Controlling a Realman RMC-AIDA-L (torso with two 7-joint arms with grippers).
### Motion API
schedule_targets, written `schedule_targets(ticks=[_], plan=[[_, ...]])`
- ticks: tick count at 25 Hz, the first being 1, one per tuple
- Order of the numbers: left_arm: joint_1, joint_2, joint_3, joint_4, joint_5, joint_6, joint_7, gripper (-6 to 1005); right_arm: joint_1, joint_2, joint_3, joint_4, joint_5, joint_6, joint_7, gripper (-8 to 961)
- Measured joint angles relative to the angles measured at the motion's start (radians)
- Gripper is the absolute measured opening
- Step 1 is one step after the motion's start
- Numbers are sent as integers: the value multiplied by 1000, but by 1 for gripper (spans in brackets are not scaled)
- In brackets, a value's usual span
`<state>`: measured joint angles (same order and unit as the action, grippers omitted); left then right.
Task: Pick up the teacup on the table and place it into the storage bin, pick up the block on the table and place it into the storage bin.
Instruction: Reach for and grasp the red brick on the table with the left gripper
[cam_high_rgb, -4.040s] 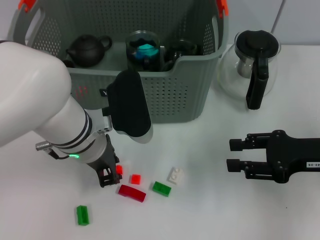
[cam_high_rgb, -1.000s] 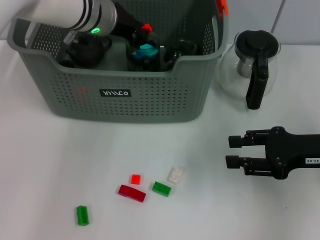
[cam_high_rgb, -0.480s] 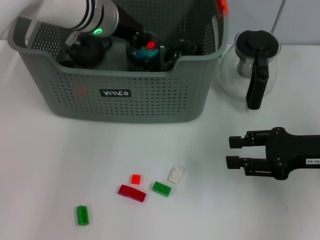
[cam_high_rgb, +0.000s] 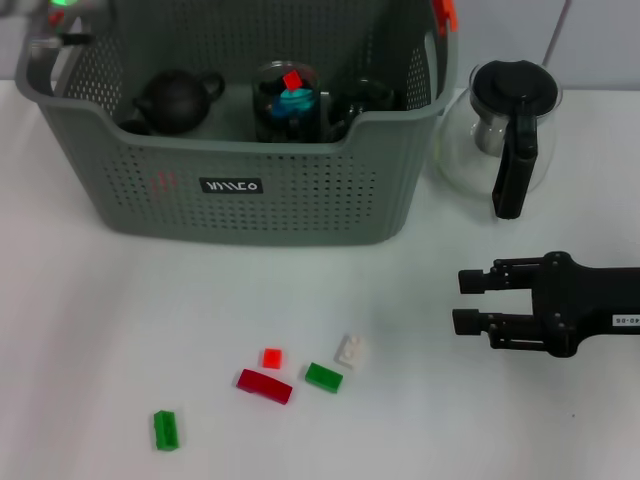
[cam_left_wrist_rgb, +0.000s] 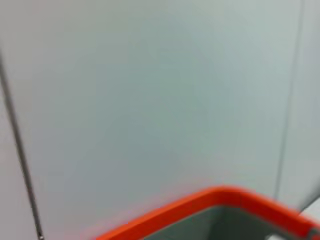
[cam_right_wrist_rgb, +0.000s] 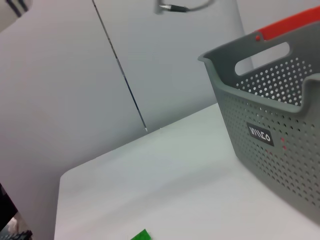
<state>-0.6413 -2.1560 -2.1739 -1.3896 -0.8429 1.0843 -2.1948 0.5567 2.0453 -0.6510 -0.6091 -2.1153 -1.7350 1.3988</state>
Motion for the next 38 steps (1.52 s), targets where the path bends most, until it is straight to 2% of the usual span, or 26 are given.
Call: schedule_targets(ticks=[3,8,11,14,18,22,25,28,32,38], plan=[[62,0,-122,-85,-119,166,9,648,1,-1,-3,0,0,0,0,593],[112,0,-345,-105,-273,495,77,739,5,-1,-5,1,0,-1,0,593],[126,6,-437,-101,-276,682,152,734,6,0,-5,1,0,-2,0,593],[153,6,-470,-108,-246,833,278,731,8,0,-6,1,0,-4,0,593],[212,-14,-439,-106,-240,872,380,726,7,0,-6,1,0,-7,2,593],[234,-11,-402,-52,-227,871,393,722,0,0,-6,1,0,-8,3,593],[240,-9,-371,-28,-164,868,438,718,-1,0,-6,2,0,-8,3,593],[236,-9,-302,-28,-41,855,448,715,-1,0,-6,2,-2,-8,3,593],[193,-8,-207,-35,139,848,357,710,4,0,-7,2,-14,-8,3,592],[161,-13,-71,-52,268,832,258,703,8,6,-7,2,-25,-4,-2,592]])
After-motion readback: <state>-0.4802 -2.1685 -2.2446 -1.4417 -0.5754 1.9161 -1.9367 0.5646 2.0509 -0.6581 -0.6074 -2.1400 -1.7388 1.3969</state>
